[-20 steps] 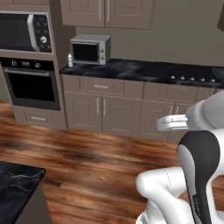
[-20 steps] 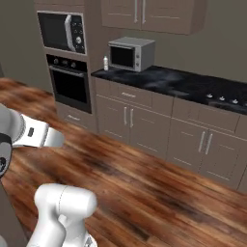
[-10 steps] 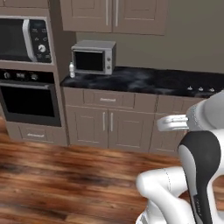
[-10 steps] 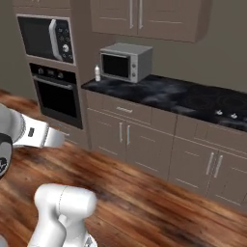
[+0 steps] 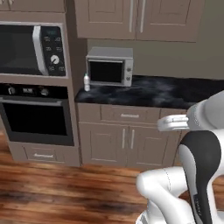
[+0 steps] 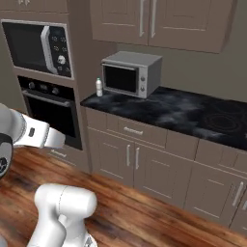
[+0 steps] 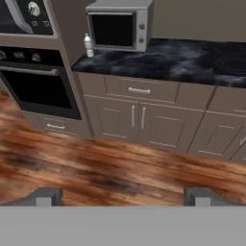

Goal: Place the drinks on the dining counter in a tight cluster.

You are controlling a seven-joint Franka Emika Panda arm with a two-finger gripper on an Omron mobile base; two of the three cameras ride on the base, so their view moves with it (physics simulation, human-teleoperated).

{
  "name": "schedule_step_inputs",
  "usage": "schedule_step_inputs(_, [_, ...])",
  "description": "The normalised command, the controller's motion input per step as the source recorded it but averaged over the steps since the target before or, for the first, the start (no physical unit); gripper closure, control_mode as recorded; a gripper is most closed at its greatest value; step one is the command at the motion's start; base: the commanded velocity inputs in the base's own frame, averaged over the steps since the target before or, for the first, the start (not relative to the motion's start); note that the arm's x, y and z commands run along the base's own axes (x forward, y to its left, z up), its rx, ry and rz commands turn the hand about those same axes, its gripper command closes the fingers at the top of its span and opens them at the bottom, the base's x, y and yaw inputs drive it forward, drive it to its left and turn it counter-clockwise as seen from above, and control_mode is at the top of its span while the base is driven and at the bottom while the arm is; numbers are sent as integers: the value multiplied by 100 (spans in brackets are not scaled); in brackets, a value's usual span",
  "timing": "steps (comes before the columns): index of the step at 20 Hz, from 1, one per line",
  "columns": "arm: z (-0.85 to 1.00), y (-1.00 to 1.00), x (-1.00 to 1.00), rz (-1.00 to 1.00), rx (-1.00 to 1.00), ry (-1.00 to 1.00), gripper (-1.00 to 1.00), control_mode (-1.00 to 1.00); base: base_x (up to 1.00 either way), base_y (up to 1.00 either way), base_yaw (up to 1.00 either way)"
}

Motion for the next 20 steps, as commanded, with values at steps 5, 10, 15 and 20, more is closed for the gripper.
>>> schedule_step_inputs(5, [0,0,0,0,0,0,-100,100,100,67,-4])
schedule_step_inputs(10, [0,0,0,0,0,0,-100,100,100,9,-7])
schedule_step_inputs(15, [0,0,0,0,0,0,-100,100,100,38,-26])
schedule_step_inputs(20, [0,0,0,0,0,0,-100,100,74,68,-32])
